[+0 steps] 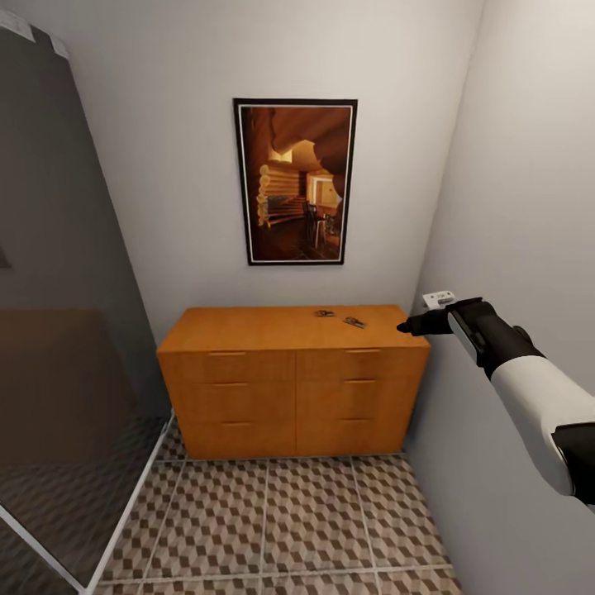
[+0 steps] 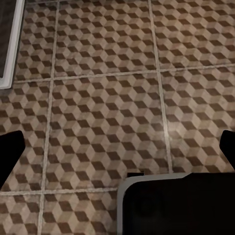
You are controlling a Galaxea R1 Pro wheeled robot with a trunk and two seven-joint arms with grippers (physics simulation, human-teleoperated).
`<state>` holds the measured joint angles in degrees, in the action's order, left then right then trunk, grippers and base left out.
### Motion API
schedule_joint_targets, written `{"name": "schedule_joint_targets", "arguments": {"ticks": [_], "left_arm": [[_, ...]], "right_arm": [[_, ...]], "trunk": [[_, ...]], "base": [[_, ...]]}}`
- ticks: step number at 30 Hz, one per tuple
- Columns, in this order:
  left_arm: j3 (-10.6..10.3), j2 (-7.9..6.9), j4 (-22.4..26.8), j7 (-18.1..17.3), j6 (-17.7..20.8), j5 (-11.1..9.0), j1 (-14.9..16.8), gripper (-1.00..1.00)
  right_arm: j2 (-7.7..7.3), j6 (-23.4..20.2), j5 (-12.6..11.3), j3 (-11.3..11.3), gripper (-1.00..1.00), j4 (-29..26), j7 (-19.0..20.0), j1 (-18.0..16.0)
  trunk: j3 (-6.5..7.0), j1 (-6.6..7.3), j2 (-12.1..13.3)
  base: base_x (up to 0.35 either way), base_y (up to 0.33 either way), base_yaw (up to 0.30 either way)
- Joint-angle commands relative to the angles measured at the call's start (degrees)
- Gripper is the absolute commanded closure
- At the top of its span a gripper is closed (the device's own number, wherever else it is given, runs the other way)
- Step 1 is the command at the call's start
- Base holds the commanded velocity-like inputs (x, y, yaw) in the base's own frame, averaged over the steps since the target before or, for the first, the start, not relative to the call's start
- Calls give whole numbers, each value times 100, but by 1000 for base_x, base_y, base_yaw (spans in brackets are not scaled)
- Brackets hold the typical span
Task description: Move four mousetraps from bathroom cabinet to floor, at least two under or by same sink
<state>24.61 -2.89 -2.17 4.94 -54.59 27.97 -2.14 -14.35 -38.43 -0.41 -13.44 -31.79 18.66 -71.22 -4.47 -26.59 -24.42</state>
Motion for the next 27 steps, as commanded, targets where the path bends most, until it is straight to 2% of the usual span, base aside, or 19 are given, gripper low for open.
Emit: {"name": "schedule_joint_targets", "arguments": {"ticks": [1, 15, 22, 27], "left_arm": [[15, -1, -11, 52, 3, 60, 5, -100], [26, -1, -11, 51, 131, 59, 5, -100], [26, -1, -11, 51, 133, 59, 4, -100], [25, -1, -11, 51, 133, 59, 5, -100]], "right_arm": [[-7, -17, -3, -32, -100, -6, 12, -6], [-6, 186, -9, -44, -100, 91, 14, -6], [0, 233, -9, -44, -100, 356, 14, -6], [8, 444, -3, -44, -100, 688, 14, -6]], "trunk": [[-11, -7, -11], [-11, -7, -11], [-11, -7, -11], [-11, -7, -11]], "base": [[339, 0, 0], [346, 0, 0], [306, 0, 0], [266, 0, 0]]}}
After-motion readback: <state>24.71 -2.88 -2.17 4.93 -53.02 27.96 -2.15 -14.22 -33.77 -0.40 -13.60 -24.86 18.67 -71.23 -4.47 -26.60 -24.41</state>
